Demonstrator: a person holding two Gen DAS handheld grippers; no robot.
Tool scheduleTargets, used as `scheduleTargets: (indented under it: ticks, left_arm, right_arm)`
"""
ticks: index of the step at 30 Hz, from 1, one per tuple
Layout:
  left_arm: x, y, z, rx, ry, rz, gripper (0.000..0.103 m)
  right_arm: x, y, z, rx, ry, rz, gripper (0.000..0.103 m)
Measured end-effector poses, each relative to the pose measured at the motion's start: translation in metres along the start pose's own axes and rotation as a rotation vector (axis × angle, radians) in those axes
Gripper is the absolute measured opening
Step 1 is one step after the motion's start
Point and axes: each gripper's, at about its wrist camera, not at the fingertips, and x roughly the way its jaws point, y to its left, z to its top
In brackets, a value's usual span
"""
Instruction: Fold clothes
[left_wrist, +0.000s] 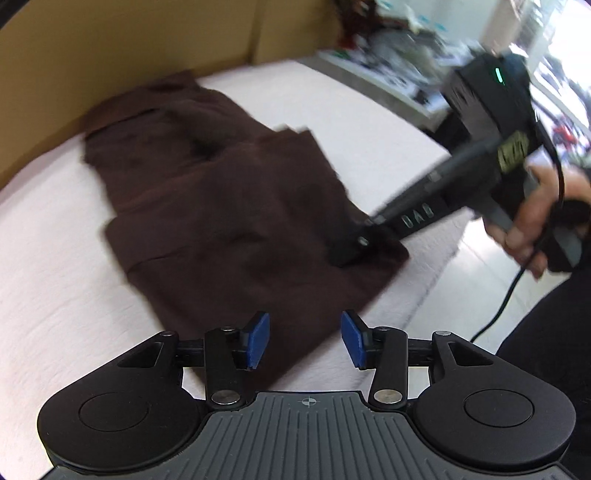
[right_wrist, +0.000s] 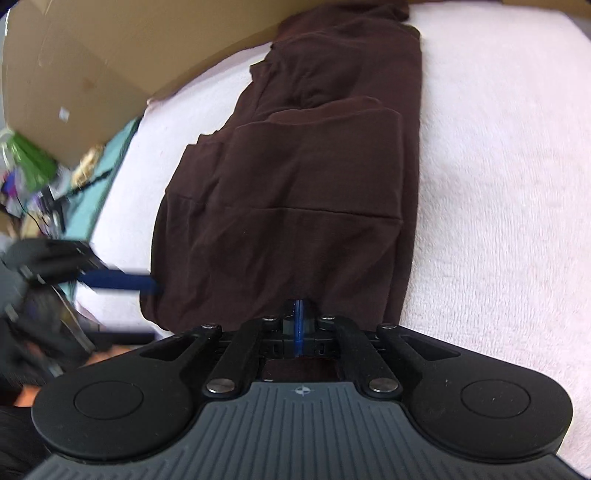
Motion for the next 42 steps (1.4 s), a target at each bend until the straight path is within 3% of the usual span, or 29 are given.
scheduleTargets:
  ticks: [3,6,8,9,11,12,13,16,20,26,29,33,35,38,42]
  left_arm:
    - [0.011,-0.001,-0.009,0.027,0.023,0.009,0.059]
    - [-0.002,0.018,-0.02,-0.015,0.038,0.018,0.058]
    - [-0.01,0.035,-0.032,-0.03,0.072,0.073,0.052]
    - [-0.013,0.045,-0.038,-0.053,0.093,0.101,0.061]
    - [-0.021,0.063,-0.048,-0.113,0.127,0.15,0.067]
    - [-0.027,0.068,-0.051,-0.135,0.128,0.169,0.061]
    - [-0.034,0.073,-0.055,-0.157,0.129,0.187,0.06]
    - [-0.059,0.066,-0.05,-0.211,0.023,0.099,0.062]
    - [-0.051,0.027,-0.029,-0.124,-0.037,0.006,0.067]
    - [0.004,-0.001,-0.024,0.006,0.039,0.012,0.068]
    - [-0.005,0.01,-0.032,0.011,0.061,0.005,0.068]
    - [-0.011,0.042,-0.052,0.005,0.164,0.106,0.068]
    - [-0.023,0.059,-0.056,-0.063,0.172,0.123,0.067]
    - [-0.05,0.061,-0.048,-0.129,0.064,0.055,0.066]
    - [-0.043,0.035,-0.03,-0.119,-0.022,-0.047,0.075]
  right_arm:
    - [0.0,0.002,-0.001,-0.01,-0.002,-0.008,0.0]
    - [0.001,0.006,-0.001,-0.036,-0.006,-0.026,0.0]
    - [0.001,0.004,-0.001,-0.03,-0.009,-0.02,0.0]
    - [0.001,0.004,-0.001,-0.027,-0.011,-0.017,0.0]
    - [0.001,0.001,-0.001,-0.015,-0.014,-0.006,0.0]
    - [0.001,0.0,-0.002,-0.009,-0.014,0.0,0.0]
    - [0.001,-0.001,-0.002,-0.005,-0.015,0.003,0.0]
    - [0.002,0.0,-0.002,-0.004,-0.015,0.003,0.0]
    - [0.002,0.0,-0.002,-0.004,-0.017,0.004,0.0]
    - [0.002,0.002,-0.003,-0.013,-0.025,0.001,0.0]
    - [0.002,0.003,-0.004,-0.02,-0.032,-0.004,0.0]
    - [0.002,0.002,-0.003,-0.021,-0.037,-0.005,0.0]
    - [0.002,-0.001,-0.003,-0.011,-0.037,0.004,0.0]
    - [0.002,-0.004,-0.004,0.01,-0.041,0.014,0.0]
    - [0.002,-0.004,-0.004,0.025,-0.043,0.016,0.0]
